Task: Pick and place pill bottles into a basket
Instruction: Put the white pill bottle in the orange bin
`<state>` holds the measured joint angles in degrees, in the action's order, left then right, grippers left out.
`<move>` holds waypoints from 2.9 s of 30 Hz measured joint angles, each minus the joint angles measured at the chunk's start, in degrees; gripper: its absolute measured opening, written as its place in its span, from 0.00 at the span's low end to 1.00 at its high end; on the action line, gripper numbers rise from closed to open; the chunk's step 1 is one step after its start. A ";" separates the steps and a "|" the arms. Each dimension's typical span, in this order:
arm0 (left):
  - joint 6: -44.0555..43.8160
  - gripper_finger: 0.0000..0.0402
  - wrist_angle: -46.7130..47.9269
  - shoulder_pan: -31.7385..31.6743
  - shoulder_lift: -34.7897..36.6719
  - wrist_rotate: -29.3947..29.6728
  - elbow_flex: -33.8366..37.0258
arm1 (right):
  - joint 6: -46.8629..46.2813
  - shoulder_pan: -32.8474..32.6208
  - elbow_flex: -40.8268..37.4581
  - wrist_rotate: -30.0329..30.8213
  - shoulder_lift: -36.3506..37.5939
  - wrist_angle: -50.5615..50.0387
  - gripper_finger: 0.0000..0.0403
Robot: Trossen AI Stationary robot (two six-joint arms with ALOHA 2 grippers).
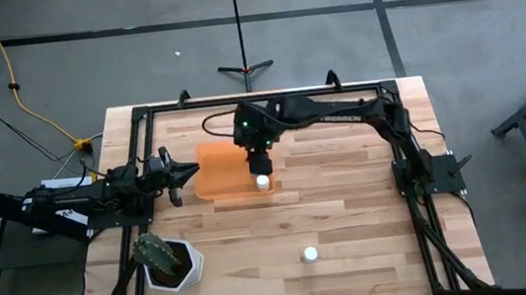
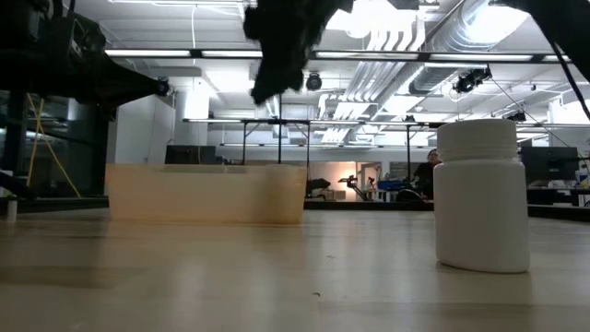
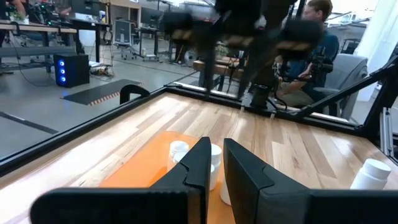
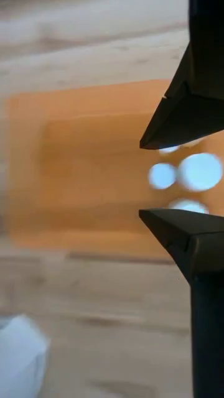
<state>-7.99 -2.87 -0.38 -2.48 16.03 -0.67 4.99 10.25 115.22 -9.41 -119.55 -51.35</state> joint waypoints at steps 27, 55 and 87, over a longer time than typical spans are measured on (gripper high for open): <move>-0.28 0.20 0.21 0.01 -0.02 -1.99 0.00 | -4.82 -29.26 -70.89 22.87 40.59 75.45 0.28; -2.82 0.20 0.22 0.00 -0.02 -2.01 0.00 | -11.99 -45.52 -75.52 23.35 25.11 76.54 0.68; -2.82 0.20 0.20 0.02 0.00 -1.92 0.00 | -13.94 -44.98 -75.52 23.07 17.99 79.58 0.52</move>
<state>-10.81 -2.68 -0.36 -2.48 14.11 -0.67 -8.95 -34.73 39.70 13.66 -101.56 28.23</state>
